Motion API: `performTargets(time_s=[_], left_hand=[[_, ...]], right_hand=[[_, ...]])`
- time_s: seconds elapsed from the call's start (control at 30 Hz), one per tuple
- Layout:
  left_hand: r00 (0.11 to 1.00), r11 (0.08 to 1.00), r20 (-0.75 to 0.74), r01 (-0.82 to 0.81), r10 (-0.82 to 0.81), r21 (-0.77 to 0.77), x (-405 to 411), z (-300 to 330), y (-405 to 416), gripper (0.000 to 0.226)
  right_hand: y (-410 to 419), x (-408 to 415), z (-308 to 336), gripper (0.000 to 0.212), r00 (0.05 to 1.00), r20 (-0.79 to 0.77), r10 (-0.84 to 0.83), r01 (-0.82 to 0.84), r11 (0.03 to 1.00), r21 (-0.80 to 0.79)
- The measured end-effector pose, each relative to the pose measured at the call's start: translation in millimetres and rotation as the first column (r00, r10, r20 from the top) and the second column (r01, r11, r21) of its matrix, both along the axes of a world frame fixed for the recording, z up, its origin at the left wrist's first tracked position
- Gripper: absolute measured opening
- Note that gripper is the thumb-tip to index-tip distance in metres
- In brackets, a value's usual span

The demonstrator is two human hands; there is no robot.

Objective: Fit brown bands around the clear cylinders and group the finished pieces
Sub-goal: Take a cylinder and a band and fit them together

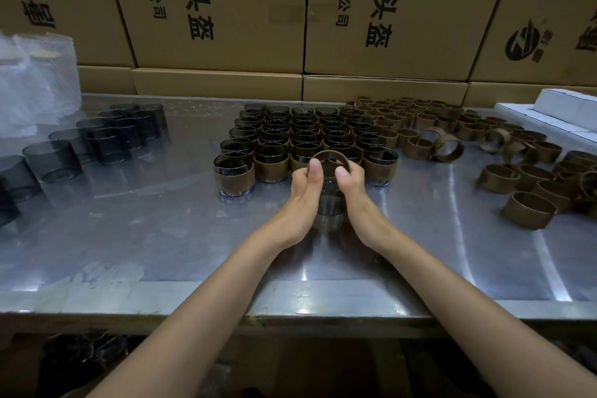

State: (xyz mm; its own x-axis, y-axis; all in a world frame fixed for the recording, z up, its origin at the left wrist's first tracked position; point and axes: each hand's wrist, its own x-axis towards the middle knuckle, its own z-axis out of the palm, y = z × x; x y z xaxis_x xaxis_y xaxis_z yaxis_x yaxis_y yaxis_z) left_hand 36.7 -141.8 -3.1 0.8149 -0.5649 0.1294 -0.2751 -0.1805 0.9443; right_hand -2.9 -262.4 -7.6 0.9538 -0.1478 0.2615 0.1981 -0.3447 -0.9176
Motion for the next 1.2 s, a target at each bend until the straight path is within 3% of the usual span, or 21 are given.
performTargets(time_s=[0.2, 0.27, 0.4, 0.73, 0.8, 1.0, 1.13, 1.2], left_hand=[[1.0, 1.0, -0.023, -0.02, 0.02, -0.011, -5, 10, 2, 0.075], [0.998, 0.998, -0.037, -0.045, 0.044, -0.036, -4, 9, 1, 0.08], [0.994, 0.992, -0.084, -0.08, 0.072, -0.098, -4, 7, -2, 0.103], [0.99, 0.988, -0.12, -0.094, 0.08, -0.118, -3, 7, -3, 0.106], [0.986, 0.985, -0.149, -0.09, 0.068, -0.145, -3, 6, -3, 0.102], [0.984, 0.974, -0.091, -0.166, 0.153, -0.157, 0, 4, -4, 0.096], [0.973, 0.949, -0.197, -0.173, 0.123, -0.264, 4, 3, -6, 0.079], [0.965, 0.933, -0.224, -0.202, 0.137, -0.297, 6, 5, -5, 0.076]], right_hand=[[0, -3, 5, 0.077, 1.0, 0.006, 0.003, -0.004, 0.976, 0.218], [0, -3, 6, 0.079, 1.0, -0.018, 0.001, 0.004, 0.964, 0.266], [-3, -2, 3, 0.062, 1.0, -0.012, 0.009, -0.004, 0.945, 0.327], [-2, -3, 4, 0.064, 1.0, -0.02, 0.017, -0.006, 0.884, 0.467], [-1, -3, 6, 0.067, 0.999, -0.026, 0.022, -0.006, 0.863, 0.505], [0, -4, 11, 0.049, 1.0, 0.004, 0.011, -0.011, 0.77, 0.638], [-1, -6, 16, 0.052, 0.995, -0.002, 0.1, -0.069, 0.702, 0.709], [-6, -8, 20, 0.055, 0.98, -0.053, 0.191, -0.105, 0.728, 0.678]])
